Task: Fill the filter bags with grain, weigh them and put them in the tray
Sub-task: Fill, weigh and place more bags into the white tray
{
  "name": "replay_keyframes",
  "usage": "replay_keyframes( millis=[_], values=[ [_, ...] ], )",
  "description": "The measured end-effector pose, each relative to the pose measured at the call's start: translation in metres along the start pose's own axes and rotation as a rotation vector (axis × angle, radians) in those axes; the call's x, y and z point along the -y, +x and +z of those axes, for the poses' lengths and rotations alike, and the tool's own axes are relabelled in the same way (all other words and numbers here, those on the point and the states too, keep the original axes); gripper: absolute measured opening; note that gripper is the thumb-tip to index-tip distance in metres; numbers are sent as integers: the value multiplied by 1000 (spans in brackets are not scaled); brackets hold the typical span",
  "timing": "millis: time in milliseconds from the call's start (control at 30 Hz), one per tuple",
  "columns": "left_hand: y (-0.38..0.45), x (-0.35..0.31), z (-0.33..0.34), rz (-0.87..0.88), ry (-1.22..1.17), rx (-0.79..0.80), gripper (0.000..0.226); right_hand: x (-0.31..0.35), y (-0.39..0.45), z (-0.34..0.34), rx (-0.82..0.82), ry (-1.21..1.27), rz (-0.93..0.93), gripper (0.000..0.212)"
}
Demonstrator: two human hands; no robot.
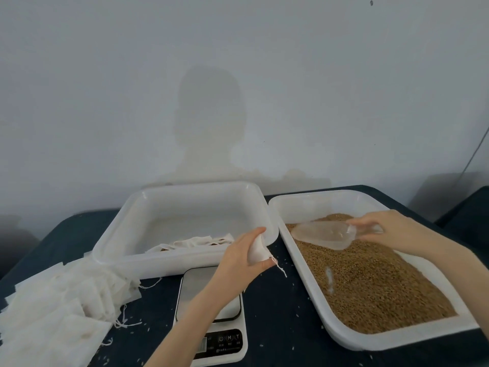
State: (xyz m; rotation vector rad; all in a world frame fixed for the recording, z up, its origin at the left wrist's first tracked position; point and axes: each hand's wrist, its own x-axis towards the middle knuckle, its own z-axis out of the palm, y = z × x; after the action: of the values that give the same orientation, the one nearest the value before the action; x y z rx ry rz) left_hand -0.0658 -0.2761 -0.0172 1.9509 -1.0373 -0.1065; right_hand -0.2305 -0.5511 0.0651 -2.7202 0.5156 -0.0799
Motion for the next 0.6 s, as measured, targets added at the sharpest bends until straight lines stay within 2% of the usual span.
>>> replay_keyframes(
  millis=[100,233,367,500,600],
  values=[
    [2,-1,11,0,-1,51,68,-24,-7,1,97,-150,89,43],
    [2,-2,25,15,9,105,75,-47,-8,10,145,-302,198,35],
    [2,0,32,23,21,129,77,-60,-8,14,66,-440,295,11],
    [2,2,33,45,16,138,80,-64,-5,16,3,-627,267,20],
    [3,1,33,61,32,140,80,-63,-3,14,-9,-724,223,18]
  ],
)
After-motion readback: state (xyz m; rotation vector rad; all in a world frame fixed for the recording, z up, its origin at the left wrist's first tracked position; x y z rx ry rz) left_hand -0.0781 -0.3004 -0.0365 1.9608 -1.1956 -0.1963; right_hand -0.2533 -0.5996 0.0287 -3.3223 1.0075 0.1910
